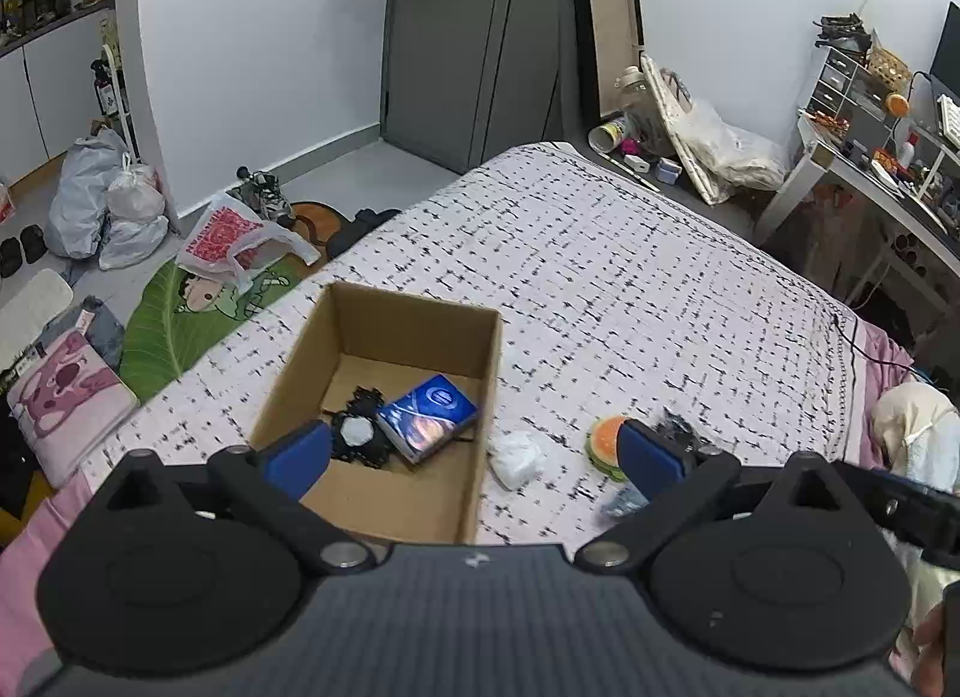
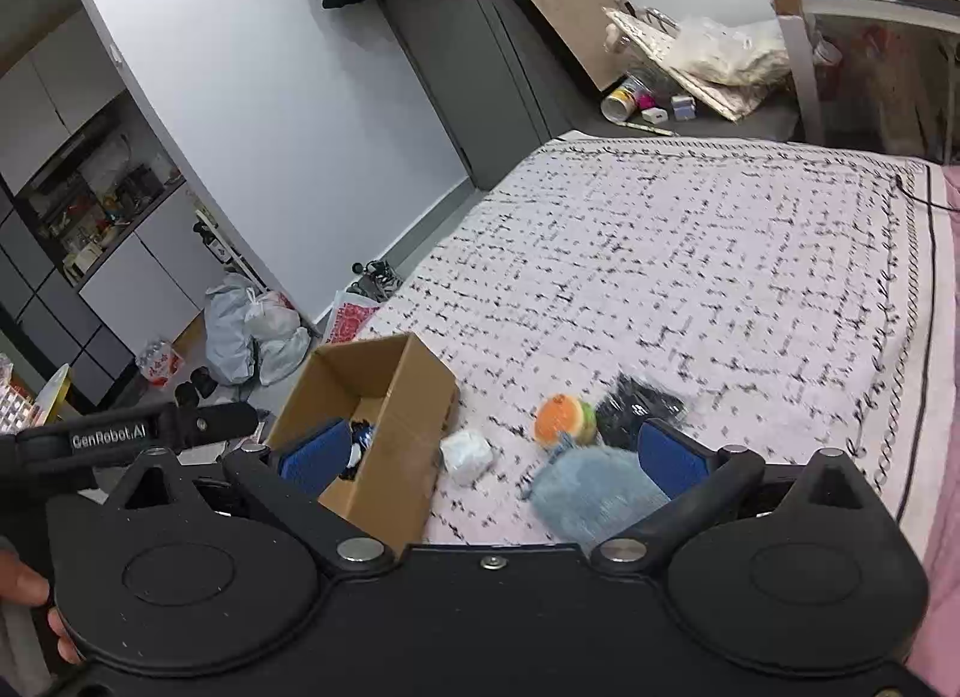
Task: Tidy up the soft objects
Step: 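Withdraw both grippers from the box toward the blue fluffy plush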
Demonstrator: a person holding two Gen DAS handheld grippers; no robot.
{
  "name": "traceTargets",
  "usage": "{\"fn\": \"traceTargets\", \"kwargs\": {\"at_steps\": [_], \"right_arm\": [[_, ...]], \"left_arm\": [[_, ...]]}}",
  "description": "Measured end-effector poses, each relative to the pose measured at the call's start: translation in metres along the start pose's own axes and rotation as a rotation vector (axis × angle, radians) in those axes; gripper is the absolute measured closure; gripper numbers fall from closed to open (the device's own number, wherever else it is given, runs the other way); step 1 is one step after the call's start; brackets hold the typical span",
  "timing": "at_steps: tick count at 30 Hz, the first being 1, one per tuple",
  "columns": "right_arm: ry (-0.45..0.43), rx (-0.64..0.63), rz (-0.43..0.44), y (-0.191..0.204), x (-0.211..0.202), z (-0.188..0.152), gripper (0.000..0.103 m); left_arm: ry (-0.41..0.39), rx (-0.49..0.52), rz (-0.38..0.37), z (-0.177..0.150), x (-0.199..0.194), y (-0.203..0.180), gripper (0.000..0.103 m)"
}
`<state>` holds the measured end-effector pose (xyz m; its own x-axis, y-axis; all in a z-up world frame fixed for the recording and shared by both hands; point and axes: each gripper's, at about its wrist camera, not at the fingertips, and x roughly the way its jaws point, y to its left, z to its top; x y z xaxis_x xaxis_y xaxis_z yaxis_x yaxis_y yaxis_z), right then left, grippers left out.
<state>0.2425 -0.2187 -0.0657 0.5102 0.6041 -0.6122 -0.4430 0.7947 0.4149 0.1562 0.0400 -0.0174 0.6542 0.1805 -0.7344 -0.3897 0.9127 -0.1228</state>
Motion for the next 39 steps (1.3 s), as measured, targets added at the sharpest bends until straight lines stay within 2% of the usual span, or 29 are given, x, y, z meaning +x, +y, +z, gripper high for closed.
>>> {"fn": "traceTargets", "kwargs": {"at_steps": [17,23,26,30,39], "right_arm": [[0.032,0.080,-0.056,-0.047,0.002,-0.018,0.000],[0.057,0.108,-0.057,-0.058,0.011,-0.020,0.000],[0.067,0.119,-0.054,-0.062,0.015,-0.021,0.000],[0.074,0.121,-0.061,-0.065,0.019,-0.021,0.000],[0.091,0.153,-0.073,-0.080,0.030,-0.021,0.000]], "left_arm": [[0.026,0.017,-0.017,-0.027,0.007,-0.048,0.002],[0.029,0.040,0.021,-0.037,0.015,-0.063,0.002],[0.040,0.036,0.011,-0.040,0.021,-0.067,0.002],[0.034,0.047,0.053,-0.043,0.030,-0.074,0.002],[0.071,0.061,0.056,-0.046,0.057,-0.089,0.002]]}}
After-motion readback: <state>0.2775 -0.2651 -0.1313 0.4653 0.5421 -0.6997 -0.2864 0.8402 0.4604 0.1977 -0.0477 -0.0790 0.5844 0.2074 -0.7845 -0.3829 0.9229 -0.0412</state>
